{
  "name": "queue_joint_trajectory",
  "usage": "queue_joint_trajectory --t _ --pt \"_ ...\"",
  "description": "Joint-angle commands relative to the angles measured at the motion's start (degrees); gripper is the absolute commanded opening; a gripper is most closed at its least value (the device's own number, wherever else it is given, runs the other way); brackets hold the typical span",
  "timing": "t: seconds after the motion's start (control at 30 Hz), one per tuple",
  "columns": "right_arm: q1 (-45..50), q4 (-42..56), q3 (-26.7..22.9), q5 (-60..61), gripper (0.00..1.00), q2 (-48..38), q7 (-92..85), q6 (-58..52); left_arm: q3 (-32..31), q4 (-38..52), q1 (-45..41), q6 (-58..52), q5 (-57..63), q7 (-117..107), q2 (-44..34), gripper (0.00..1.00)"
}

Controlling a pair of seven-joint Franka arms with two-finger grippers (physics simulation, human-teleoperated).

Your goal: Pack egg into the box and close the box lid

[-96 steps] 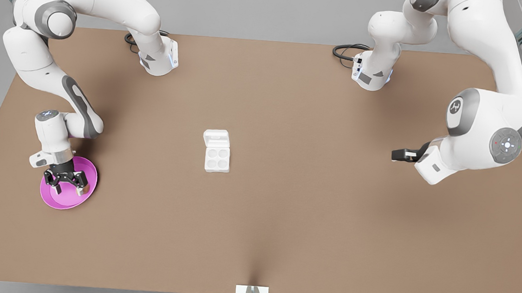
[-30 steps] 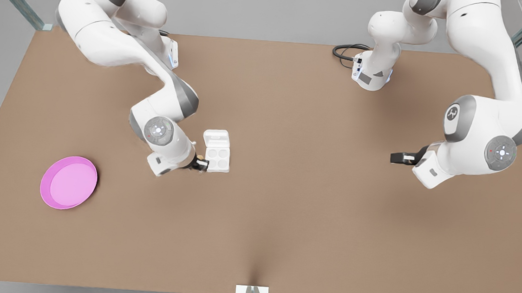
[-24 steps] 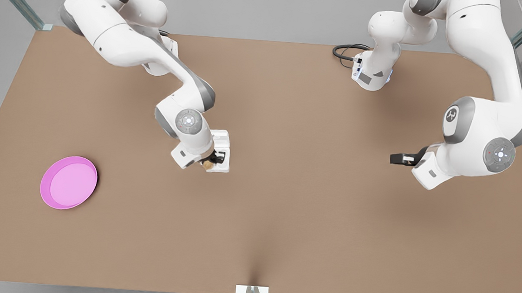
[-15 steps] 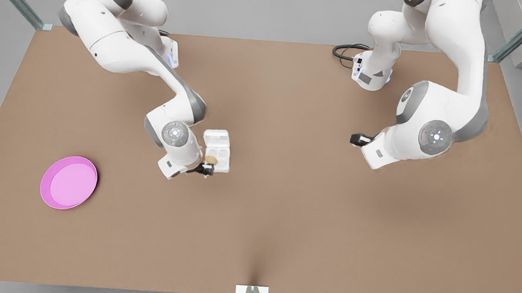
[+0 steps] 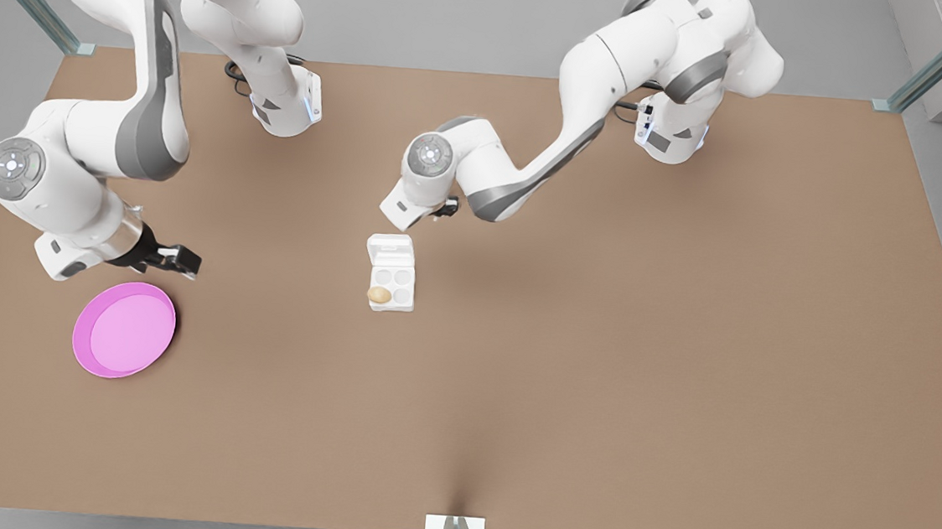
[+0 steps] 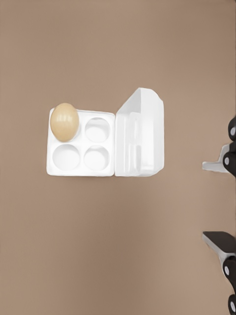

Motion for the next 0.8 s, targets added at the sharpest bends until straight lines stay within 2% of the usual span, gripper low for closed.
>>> queue_joint_trajectory --t 0.0,0.1,0.3,0.5,0.77 --pt "0.0 1.1 0.0 0.0 1.0 0.0 0.3 -2.0 0.0 0.0 -0.1 0.2 0.1 0.0 0.4 0.63" --pt "0.6 7.0 0.0 0.0 1.0 0.5 3.1 -6.8 0.0 -0.8 -1.6 0.2 0.3 -0.1 1.1 0.63" --pt "0.2 5.8 -1.0 0.3 1.0 0.0 5.2 -7.1 -0.3 0.2 -4.9 12.4 -0.3 -1.8 6.2 0.63" --pt "0.0 6.0 -1.0 0.4 1.0 0.2 5.2 -7.1 0.0 1.8 -5.2 18.4 -0.3 -1.2 8.3 0.63" --pt "-0.2 6.1 -1.0 0.7 1.0 0.4 4.4 -7.1 0.7 3.2 -4.6 18.4 0.4 0.5 10.0 0.63"
